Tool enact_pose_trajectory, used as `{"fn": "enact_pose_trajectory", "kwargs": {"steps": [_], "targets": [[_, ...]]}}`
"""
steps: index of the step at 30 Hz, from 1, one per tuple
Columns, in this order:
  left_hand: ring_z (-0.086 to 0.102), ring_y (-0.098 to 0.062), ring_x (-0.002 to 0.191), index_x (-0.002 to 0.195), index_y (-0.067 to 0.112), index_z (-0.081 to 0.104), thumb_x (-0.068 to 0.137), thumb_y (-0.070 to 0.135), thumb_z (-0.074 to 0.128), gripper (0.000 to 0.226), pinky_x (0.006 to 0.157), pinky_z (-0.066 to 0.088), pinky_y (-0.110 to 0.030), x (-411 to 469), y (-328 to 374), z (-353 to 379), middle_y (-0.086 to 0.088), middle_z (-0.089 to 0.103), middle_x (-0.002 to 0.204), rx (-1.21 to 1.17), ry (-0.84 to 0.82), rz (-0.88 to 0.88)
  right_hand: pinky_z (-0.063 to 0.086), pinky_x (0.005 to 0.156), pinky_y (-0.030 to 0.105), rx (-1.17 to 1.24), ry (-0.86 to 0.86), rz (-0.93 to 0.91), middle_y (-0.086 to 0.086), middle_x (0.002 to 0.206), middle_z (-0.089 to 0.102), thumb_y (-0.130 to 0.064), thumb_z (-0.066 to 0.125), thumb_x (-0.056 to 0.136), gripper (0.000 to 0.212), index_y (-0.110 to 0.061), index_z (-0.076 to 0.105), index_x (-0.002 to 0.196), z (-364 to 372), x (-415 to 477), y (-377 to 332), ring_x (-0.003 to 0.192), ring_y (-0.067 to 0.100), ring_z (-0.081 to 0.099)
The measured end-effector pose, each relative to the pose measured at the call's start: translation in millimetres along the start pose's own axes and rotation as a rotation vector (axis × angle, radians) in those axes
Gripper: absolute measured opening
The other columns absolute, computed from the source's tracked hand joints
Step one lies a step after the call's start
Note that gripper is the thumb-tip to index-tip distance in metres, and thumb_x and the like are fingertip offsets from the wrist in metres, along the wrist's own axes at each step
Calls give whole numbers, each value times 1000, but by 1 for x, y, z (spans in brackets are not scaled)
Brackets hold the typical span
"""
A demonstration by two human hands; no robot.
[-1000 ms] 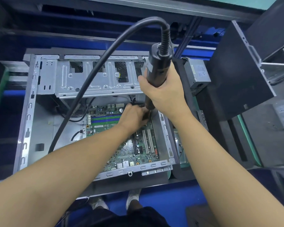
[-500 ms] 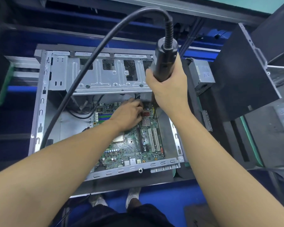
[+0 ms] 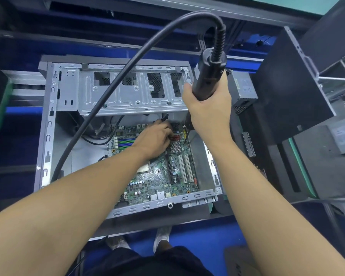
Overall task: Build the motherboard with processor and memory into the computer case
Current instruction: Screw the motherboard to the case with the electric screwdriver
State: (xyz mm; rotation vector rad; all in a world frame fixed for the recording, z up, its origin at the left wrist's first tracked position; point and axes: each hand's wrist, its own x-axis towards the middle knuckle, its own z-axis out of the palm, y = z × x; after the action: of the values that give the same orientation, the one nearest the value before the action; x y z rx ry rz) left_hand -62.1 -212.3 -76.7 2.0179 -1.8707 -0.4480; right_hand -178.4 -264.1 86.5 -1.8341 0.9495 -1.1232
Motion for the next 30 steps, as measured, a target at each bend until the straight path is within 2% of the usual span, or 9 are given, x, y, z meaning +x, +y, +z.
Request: {"fn": "enact_pose_trajectory", "kwargs": {"steps": [5, 13, 22, 25, 28, 30], "targets": [[52, -19, 120, 125, 17, 63, 91, -1, 46, 43, 108, 40, -38, 1, -3, -6, 5, 57, 131, -102, -69, -25, 39, 62, 3, -1, -40, 30, -30, 69, 56, -23, 72, 85, 31, -36, 44, 84, -1, 3, -1, 63, -7, 51], [57, -23, 121, 126, 24, 63, 90, -5, 41, 51, 105, 44, -41, 3, -11, -10, -1, 57, 136, -101, -54, -105, 42, 64, 4, 24, -62, 79, -29, 71, 60, -27, 72, 85, 26, -39, 50, 84, -1, 2, -3, 67, -5, 56], [58, -23, 118, 125, 25, 63, 90, -4, 41, 51, 101, 47, -42, 1, -8, -13, -1, 59, 133, -69, -39, -110, 42, 65, 3, -10, -89, 88, -29, 73, 61, -28, 73, 84, 23, -38, 52, 84, -1, 3, -4, 69, -7, 57], [60, -23, 113, 117, 23, 68, 91, -3, 44, 44, 94, 51, -43, -3, -3, -19, 0, 63, 126, -99, 21, -101, 44, 68, 5, -6, -148, 49, -26, 79, 63, -28, 73, 85, 19, -33, 57, 93, -2, 5, -9, 74, -6, 57], [63, -22, 99, 100, 24, 70, 91, 2, 45, 35, 86, 53, -41, -5, 5, -29, 2, 68, 110, -139, 121, -126, 50, 74, 21, 19, -169, -29, -5, 84, 63, -24, 72, 86, 25, -17, 59, 105, -3, 9, -28, 79, 15, 60], [64, -18, 87, 83, 29, 67, 92, 5, 43, 36, 80, 55, -39, -4, 12, -38, 5, 71, 97, -203, 153, -185, 51, 76, 29, 30, -168, -93, -3, 83, 61, -21, 72, 87, 26, -10, 59, 106, -5, 15, -48, 78, 20, 58]]}}
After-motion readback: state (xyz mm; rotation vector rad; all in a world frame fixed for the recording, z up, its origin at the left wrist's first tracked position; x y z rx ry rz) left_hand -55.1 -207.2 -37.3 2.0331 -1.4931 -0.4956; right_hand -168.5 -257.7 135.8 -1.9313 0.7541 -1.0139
